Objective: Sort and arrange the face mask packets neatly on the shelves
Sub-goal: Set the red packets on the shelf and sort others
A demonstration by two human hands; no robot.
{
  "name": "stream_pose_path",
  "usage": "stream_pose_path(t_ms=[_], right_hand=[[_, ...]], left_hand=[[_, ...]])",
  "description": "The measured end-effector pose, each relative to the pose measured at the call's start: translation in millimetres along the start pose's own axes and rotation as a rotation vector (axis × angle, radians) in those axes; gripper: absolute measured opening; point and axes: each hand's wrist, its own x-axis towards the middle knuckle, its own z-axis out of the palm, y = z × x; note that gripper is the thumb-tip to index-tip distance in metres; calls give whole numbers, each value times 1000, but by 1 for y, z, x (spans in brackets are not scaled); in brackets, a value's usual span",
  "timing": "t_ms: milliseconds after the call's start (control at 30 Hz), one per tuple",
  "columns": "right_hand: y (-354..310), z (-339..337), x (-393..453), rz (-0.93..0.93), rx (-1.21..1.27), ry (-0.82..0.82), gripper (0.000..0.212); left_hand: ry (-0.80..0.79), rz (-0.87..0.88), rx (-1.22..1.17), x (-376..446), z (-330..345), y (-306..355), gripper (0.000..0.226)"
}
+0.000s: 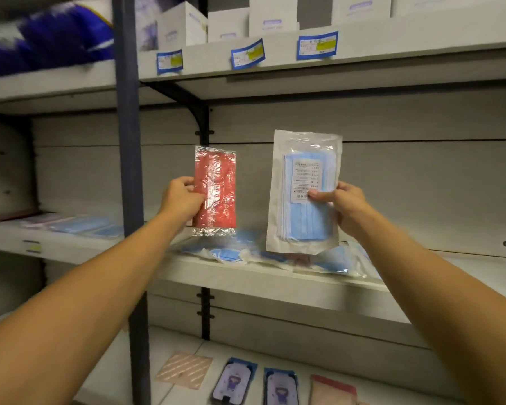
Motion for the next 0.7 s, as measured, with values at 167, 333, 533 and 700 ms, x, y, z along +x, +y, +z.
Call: stream_pose_path(t_ms=[167, 333, 533, 700], right_hand=[[14, 51, -8, 38, 56, -153, 41], [25, 105, -19, 64, 53, -270, 41], [25, 181, -36, 54, 88, -366, 46], [30, 252, -59, 33, 79, -412, 40]], left_hand=[[64, 7, 37, -25, -43, 1, 27], [149, -67, -89, -38, -94, -5, 11], [225, -86, -35, -43, -181, -15, 11], [315, -85, -5, -44, -256, -22, 10]])
